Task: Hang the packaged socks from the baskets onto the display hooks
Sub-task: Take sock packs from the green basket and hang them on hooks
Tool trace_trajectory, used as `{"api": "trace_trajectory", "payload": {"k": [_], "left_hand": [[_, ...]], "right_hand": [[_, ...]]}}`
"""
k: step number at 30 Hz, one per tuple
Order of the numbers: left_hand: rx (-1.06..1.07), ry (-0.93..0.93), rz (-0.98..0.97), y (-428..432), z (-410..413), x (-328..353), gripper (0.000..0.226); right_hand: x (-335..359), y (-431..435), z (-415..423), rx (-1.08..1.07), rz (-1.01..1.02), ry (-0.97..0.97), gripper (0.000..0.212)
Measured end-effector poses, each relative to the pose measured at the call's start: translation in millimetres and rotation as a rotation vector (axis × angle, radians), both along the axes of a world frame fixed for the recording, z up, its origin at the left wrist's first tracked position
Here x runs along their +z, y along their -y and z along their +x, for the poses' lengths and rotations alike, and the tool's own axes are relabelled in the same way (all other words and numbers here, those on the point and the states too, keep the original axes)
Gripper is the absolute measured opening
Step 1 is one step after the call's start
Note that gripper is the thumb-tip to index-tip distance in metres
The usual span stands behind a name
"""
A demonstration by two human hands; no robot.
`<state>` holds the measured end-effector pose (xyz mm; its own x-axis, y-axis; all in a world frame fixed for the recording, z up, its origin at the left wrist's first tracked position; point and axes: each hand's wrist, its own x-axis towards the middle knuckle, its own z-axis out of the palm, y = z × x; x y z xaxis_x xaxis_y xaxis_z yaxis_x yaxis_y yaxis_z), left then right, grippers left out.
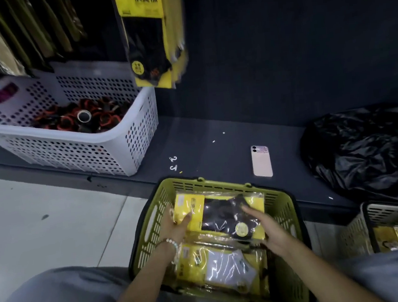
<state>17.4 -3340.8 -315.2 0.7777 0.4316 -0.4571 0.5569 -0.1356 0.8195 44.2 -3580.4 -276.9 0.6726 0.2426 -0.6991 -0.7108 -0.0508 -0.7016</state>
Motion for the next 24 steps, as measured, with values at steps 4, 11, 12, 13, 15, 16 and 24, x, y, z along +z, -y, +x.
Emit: {"api": "trace_trajectory", "payload": {"k": [4, 11, 12, 13, 15, 16, 24], "left_hand": [[0.249, 0.2, -0.361, 0.3, 42.0, 68.5, 0.108], [0.012, 0.669, -0.694, 0.2, 89.1, 184.3, 0.029], [0.032, 0.728, -0.622, -5.7, 94.4, 198.4, 0.022], [0.041, 0.78, -0.528, -12.9, 98.0, 212.0, 0.02], [0.031, 0.892, -0.365, -28.7, 103.4, 235.3, 0.011], [0.021, 0.938, -0.297, -36.0, 104.5, 246.8, 0.007], [0.017, 1.065, -0.17, -79.7, 108.0, 291.8, 0.016]], "right_hand": [[51.9, -13.9, 36.0, -0.233, 0.229, 0.119, 0.06], [133.7, -60.1, 76.5, -0.158, 0.407, 0.429, 0.045], [146.4, -65.7, 82.0, -0.145, 0.336, 0.499, 0.056], [158.2, -70.0, 88.3, -0.145, 0.267, 0.566, 0.065], [183.7, -77.6, 102.3, -0.169, 0.186, 0.685, 0.068], [198.7, -82.4, 108.7, -0.173, 0.176, 0.744, 0.061], [289.5, -163.5, 139.3, -0.051, 0.155, 1.085, 0.042]]}}
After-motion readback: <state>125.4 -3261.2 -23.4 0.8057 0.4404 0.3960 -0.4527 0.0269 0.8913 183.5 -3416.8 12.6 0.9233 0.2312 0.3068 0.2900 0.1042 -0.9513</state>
